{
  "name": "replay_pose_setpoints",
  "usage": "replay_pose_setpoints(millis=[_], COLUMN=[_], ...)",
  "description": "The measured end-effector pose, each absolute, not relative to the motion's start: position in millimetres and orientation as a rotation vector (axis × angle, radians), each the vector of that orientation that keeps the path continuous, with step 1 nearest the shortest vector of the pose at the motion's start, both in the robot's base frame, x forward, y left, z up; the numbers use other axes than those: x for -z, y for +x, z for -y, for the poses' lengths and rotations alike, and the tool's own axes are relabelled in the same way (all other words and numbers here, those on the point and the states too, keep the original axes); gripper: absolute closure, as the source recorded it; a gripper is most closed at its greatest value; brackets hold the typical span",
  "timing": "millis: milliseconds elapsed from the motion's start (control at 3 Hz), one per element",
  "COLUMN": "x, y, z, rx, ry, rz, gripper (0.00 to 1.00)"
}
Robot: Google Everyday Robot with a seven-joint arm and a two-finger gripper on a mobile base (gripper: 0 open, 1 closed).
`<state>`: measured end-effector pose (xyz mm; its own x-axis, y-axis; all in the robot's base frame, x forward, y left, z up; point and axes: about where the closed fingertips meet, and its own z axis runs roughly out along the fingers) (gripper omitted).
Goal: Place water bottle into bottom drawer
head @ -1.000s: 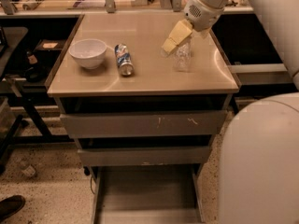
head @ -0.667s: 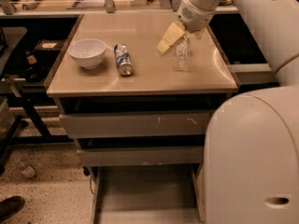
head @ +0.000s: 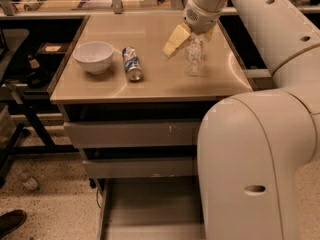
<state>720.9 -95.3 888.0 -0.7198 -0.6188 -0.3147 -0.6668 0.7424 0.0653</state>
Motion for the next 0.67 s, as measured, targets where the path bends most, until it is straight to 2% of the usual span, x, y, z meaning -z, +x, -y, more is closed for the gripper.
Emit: replay_pose_setpoints(millis=[667], x=[-876], y=[748], z=[107], rx=[-0.181], ry=[-0.953], rz=[-2.692], gripper=[0.00])
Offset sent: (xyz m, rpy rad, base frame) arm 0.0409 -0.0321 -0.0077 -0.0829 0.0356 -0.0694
